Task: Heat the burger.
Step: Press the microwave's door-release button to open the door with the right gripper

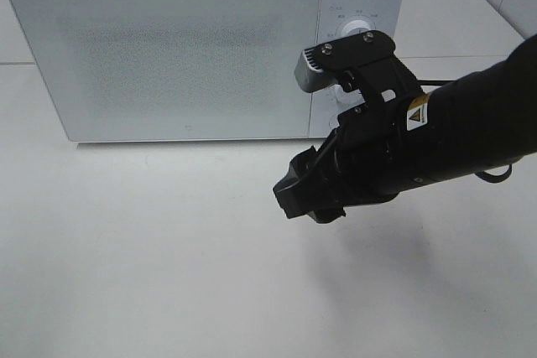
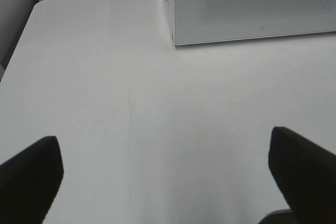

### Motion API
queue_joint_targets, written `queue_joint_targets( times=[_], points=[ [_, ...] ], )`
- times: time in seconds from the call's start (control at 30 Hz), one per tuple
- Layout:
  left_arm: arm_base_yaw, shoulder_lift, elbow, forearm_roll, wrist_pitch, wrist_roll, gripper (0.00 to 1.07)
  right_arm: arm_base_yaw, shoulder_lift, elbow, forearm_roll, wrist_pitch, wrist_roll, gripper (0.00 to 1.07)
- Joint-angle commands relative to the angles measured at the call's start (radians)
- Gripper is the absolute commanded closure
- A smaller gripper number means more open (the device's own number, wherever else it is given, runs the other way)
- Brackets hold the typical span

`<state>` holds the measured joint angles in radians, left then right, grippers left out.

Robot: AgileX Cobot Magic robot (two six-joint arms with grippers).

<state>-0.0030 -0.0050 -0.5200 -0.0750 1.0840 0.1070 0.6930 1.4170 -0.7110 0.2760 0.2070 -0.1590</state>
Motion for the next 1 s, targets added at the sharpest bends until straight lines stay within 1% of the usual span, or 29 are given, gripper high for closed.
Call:
queue_joint_targets(
  times=[0.03, 0.2, 0.23, 0.27, 0.33, 0.37, 0.43, 0.5, 0.53, 0.63, 0.7, 0.8, 0.83, 0.87, 0.9, 0.93, 0.97, 1.0],
  points=[
    [-0.001, -0.007, 0.003, -0.002, -0.012, -0.001, 0.06, -0.002, -0.027, -0.026, -0.027, 0.143, -0.004, 0.44],
    [-0.001, -0.007, 0.003, -0.002, -0.012, -0.001, 0.06, -0.002, -0.057, -0.027, -0.054, 0.199, 0.029, 0.44],
    [-0.001, -0.007, 0.003, -0.002, -0.012, -0.001, 0.06, -0.002, -0.077, -0.027, -0.091, 0.213, 0.059, 0.43],
    [-0.001, -0.007, 0.003, -0.002, -0.012, -0.001, 0.06, -0.002, -0.077, -0.027, -0.091, 0.213, 0.059, 0.43],
    [-0.001, -0.007, 0.003, -0.002, -0.012, -0.001, 0.06, -0.002, -0.123, -0.027, -0.184, 0.244, 0.148, 0.39],
    [-0.001, -0.007, 0.003, -0.002, -0.012, -0.001, 0.06, -0.002, -0.123, -0.027, -0.184, 0.244, 0.148, 0.39],
    [-0.001, -0.007, 0.003, -0.002, -0.012, -0.001, 0.06, -0.002, -0.156, -0.027, -0.261, 0.277, 0.212, 0.28],
    [-0.001, -0.007, 0.003, -0.002, -0.012, -0.001, 0.06, -0.002, -0.166, -0.027, -0.282, 0.29, 0.235, 0.27],
    [-0.001, -0.007, 0.003, -0.002, -0.012, -0.001, 0.06, -0.002, -0.194, -0.027, -0.334, 0.33, 0.276, 0.26],
    [-0.001, -0.007, 0.003, -0.002, -0.012, -0.001, 0.06, -0.002, -0.211, -0.027, -0.36, 0.346, 0.289, 0.26],
    [-0.001, -0.007, 0.003, -0.002, -0.012, -0.001, 0.06, -0.012, -0.291, -0.027, -0.42, 0.427, 0.332, 0.27],
    [-0.001, -0.007, 0.003, -0.002, -0.012, -0.001, 0.06, -0.027, -0.309, -0.027, -0.419, 0.446, 0.332, 0.27],
    [-0.001, -0.007, 0.003, -0.002, -0.012, -0.001, 0.06, -0.086, -0.342, -0.027, -0.399, 0.487, 0.332, 0.28],
    [-0.001, -0.007, 0.003, -0.002, -0.012, -0.001, 0.06, -0.164, -0.377, -0.024, -0.385, 0.534, 0.332, 0.28],
    [-0.001, -0.007, 0.003, -0.002, -0.012, -0.001, 0.06, -0.164, -0.377, -0.024, -0.385, 0.534, 0.332, 0.28],
    [-0.001, -0.007, 0.003, -0.002, -0.012, -0.001, 0.06, -0.196, -0.398, -0.023, -0.385, 0.559, 0.332, 0.29],
    [-0.001, -0.007, 0.003, -0.002, -0.012, -0.001, 0.06, -0.196, -0.398, -0.023, -0.385, 0.559, 0.332, 0.29],
    [-0.001, -0.007, 0.003, -0.002, -0.012, -0.001, 0.06, -0.259, -0.439, -0.012, -0.385, 0.59, 0.331, 0.3]
  ],
)
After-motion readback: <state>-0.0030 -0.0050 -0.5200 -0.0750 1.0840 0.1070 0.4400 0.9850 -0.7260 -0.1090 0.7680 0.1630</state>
